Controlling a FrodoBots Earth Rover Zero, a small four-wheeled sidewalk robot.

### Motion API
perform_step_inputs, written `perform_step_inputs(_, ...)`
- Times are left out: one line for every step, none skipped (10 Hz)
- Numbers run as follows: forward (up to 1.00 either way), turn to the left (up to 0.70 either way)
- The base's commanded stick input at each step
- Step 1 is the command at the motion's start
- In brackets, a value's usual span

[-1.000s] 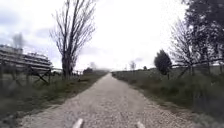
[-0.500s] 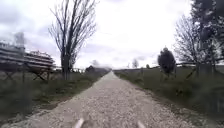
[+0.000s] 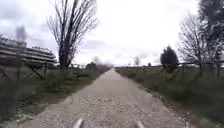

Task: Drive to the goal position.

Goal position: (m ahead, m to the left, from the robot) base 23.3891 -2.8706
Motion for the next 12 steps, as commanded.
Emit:
perform_step_inputs(0.7, 0.0)
perform_step_inputs(0.7, 0.0)
perform_step_inputs(0.7, 0.0)
perform_step_inputs(0.7, 0.0)
perform_step_inputs(0.7, 0.0)
perform_step_inputs(0.7, 0.0)
perform_step_inputs(0.7, 0.0)
perform_step_inputs(0.7, 0.0)
perform_step_inputs(0.7, 0.0)
perform_step_inputs(0.7, 0.0)
perform_step_inputs(0.7, 0.0)
perform_step_inputs(0.7, 0.0)
